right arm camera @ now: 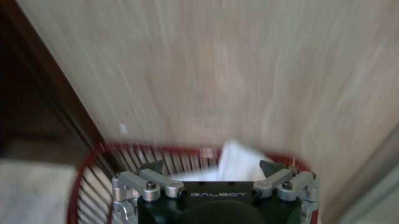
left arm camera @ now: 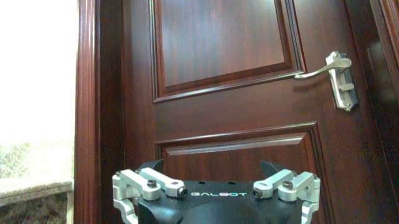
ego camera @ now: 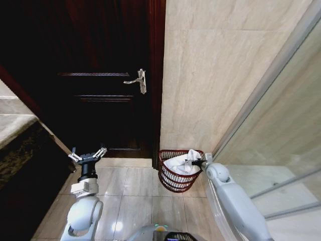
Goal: Discard the used towel into the hamper.
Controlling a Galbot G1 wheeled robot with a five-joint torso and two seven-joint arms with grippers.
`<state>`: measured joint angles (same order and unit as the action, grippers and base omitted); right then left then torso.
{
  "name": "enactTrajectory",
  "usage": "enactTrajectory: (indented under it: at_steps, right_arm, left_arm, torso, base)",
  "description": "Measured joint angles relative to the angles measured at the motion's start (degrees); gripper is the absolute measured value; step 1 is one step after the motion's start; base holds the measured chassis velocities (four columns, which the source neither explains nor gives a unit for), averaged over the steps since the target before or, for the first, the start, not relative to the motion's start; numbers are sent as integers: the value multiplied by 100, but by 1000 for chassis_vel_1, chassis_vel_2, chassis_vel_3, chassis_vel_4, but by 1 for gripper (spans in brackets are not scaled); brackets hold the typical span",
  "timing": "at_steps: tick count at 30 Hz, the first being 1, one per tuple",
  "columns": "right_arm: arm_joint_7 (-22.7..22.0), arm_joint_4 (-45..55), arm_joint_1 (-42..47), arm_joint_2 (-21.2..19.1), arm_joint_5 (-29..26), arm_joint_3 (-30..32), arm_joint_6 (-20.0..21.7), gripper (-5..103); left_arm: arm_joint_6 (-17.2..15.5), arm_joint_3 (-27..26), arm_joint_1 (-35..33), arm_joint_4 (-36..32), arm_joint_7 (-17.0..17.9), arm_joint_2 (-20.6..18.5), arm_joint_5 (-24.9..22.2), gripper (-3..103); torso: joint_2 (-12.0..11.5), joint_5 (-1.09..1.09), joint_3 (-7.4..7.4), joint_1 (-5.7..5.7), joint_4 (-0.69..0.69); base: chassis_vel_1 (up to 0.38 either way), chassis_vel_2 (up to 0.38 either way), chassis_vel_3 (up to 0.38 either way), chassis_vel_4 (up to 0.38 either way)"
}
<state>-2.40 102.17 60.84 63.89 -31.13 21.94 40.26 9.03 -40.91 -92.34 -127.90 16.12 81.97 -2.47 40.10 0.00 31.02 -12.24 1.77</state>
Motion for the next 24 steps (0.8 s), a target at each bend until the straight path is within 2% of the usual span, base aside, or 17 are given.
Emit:
enactTrajectory:
  at_steps: [2,3,6,7,8,10,11,12,14,15,18,24]
  right_arm:
    - [113,667,428,-35,7,343,-628,100]
    - [113,667,428,-35,7,343,-628,100]
    - [621,1054,972,-37,84,724,-1988,100]
    - [621,1054,972,-37,84,724,-1988,100]
    - [700,1087,1094,-26,135,788,-2412,100]
    - [652,1101,1314,55,517,860,-3323,100]
    - [652,1101,1314,55,517,860,-3323,100]
    - [617,1090,1422,116,789,891,-3759,100]
    - [499,1095,1641,250,1238,953,-4263,100]
    - [499,1095,1641,250,1238,953,-4263,100]
    - [29,1226,1989,467,1577,1036,-4371,100]
    - [-135,1414,2367,790,1790,1258,-4390,100]
  left_arm:
    - [0,22,-1,-1,2,13,-3,100]
    - [0,22,-1,-1,2,13,-3,100]
    - [-27,128,6,-1,18,30,-5,100]
    - [-27,128,6,-1,18,30,-5,100]
    - [-56,171,6,-2,18,29,-16,100]
    - [-154,276,-8,-11,-31,-13,-108,100]
    - [-154,276,-8,-11,-31,-13,-108,100]
    - [-190,337,-7,-9,-36,-67,-213,100]
    - [-261,423,-3,18,-51,-179,-427,100]
    - [-261,423,-3,18,-51,-179,-427,100]
    - [-274,455,19,123,-89,-308,-576,100]
    - [-118,507,-3,367,-210,-506,-646,100]
  torso:
    - [0,0,-1,0,1]
    - [0,0,-1,0,1]
    - [0,0,0,0,-1]
    - [0,0,0,0,-1]
    - [0,0,-1,0,-2]
    - [0,1,0,0,0]
    - [0,1,0,0,0]
    - [0,2,0,0,0]
    - [0,0,0,0,0]
    - [0,0,0,0,0]
    - [0,0,0,0,0]
    - [0,0,0,0,-1]
  base:
    - [0,0,0,0]
    - [0,0,0,0]
    - [0,0,0,0]
    - [0,0,0,0]
    - [0,0,0,0]
    - [0,0,0,0]
    - [0,0,0,0]
    - [0,0,0,0]
    - [0,0,0,0]
    - [0,0,0,0]
    - [0,0,0,0]
    - [0,0,0,0]
